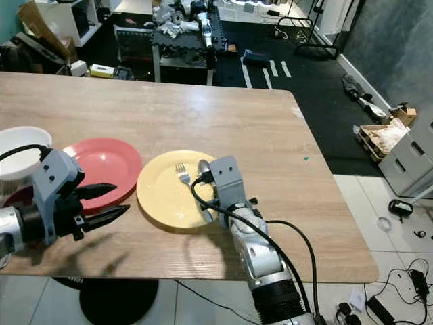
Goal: Setting the table
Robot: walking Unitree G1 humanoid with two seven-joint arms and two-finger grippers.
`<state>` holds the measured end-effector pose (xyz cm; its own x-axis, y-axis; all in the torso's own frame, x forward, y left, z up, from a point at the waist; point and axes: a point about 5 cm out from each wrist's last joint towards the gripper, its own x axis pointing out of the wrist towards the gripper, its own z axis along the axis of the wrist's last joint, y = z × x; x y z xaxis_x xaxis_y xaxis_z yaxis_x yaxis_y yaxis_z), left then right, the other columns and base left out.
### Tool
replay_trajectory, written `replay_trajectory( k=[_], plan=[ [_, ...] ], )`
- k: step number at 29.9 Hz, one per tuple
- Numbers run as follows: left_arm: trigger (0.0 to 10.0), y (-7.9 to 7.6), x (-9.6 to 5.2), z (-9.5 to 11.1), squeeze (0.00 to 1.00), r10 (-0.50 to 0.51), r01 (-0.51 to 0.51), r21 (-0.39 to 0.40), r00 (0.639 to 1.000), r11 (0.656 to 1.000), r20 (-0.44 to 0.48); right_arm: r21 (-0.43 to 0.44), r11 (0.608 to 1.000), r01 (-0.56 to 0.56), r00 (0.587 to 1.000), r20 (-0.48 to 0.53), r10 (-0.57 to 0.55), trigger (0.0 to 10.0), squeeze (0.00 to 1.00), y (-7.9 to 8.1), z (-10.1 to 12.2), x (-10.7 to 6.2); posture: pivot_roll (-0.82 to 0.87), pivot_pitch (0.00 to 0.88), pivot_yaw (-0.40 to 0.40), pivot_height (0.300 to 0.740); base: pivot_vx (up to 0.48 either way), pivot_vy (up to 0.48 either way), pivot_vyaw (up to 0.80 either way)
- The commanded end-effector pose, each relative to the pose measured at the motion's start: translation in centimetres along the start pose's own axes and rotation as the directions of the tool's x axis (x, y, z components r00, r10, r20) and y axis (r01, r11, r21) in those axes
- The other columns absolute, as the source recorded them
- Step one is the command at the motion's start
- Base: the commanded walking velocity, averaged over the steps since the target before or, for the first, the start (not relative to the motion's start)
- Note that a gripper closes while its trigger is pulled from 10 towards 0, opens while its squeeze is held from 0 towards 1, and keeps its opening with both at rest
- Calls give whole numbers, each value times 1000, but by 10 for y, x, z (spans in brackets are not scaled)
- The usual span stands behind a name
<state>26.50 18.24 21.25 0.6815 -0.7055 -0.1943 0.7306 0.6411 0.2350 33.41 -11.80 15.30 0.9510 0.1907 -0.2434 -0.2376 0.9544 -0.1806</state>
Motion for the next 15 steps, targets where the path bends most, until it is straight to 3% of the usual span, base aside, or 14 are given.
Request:
replay_trajectory(
  k=[1, 7, 8, 15],
  plan=[
    [10000, -4, 1, -1, 0, -14, 14, -6, 1000, 1000, -4, 23, 1000, -7, 1000, -7, 7, 10000, 1000, -6, 2, -6, 14, 84, 21, 740, 0, 0, 0],
    [10000, -5, 2, -3, 0, -12, 12, -11, 1000, 1000, -6, 32, 999, -26, 999, -44, 28, 10000, 1000, -13, 0, -15, 5, 87, 18, 740, 0, 0, 0],
    [10000, -5, 3, -3, 0, -11, 11, -13, 1000, 1000, -6, 25, 999, -28, 998, -55, 29, 10000, 0, -15, -1, -18, 2, 89, 15, 740, 0, 0, 0],
    [10000, -5, 4, -5, 0, -2, 2, -16, 1000, 1000, -9, 31, 999, -44, 997, -64, 46, 10000, 0, 0, -2, -18, 9, 91, 12, 740, 0, 0, 0]
  ],
)
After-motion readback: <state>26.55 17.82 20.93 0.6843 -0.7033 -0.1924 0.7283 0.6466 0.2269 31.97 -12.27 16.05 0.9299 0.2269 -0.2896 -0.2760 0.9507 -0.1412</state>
